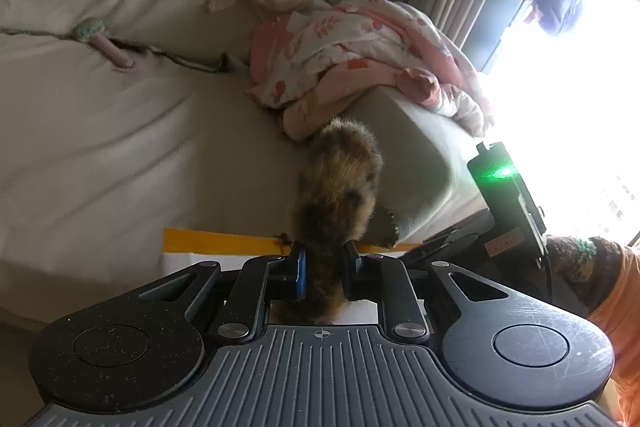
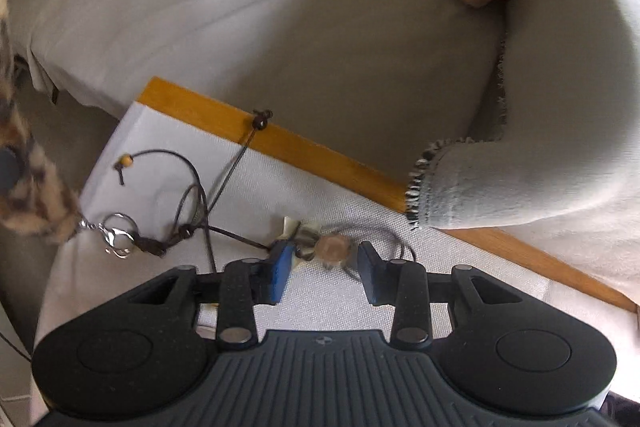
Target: Organize soft objects
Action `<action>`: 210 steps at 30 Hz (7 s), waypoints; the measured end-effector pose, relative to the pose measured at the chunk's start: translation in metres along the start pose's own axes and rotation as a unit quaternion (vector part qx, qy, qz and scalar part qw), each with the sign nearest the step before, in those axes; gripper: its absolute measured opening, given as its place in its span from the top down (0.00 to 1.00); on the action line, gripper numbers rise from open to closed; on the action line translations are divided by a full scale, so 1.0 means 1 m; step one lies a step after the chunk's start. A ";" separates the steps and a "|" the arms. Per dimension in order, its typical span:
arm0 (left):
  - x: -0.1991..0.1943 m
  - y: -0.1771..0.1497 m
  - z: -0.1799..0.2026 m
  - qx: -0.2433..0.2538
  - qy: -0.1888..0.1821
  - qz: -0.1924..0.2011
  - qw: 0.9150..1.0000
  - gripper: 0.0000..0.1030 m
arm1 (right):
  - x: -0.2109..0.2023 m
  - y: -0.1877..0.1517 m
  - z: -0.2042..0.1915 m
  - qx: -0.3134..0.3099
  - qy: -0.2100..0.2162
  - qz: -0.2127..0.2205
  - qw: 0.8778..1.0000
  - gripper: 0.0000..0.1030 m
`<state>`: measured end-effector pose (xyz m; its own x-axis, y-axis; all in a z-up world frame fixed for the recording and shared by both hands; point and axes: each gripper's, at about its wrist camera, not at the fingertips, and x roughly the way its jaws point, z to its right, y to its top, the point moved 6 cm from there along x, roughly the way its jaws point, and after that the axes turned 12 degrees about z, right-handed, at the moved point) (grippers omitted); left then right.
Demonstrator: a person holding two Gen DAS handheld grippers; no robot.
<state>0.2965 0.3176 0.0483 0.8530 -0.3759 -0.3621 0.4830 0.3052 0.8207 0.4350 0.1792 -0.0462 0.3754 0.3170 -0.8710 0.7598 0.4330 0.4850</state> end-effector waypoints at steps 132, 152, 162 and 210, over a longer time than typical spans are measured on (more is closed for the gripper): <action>-0.025 -0.293 0.232 0.137 0.116 -0.005 0.984 0.14 | -0.186 -0.370 0.074 0.123 -0.187 0.266 0.938 0.06; -0.008 -0.295 0.236 0.165 0.163 0.006 0.973 0.12 | -0.190 -0.384 0.092 0.156 -0.211 0.289 0.921 0.00; -0.009 -0.295 0.236 0.164 0.163 0.006 0.973 0.12 | -0.189 -0.384 0.092 0.156 -0.211 0.289 0.921 0.00; -0.008 -0.295 0.236 0.166 0.163 0.006 0.973 0.12 | -0.189 -0.384 0.092 0.156 -0.211 0.290 0.920 0.00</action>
<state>0.1000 0.0240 -0.0865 0.9015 -0.0596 -0.4287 0.4288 -0.0113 0.9033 0.1211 -0.1252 -0.0750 0.8885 0.0346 -0.4576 0.4575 0.0100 0.8891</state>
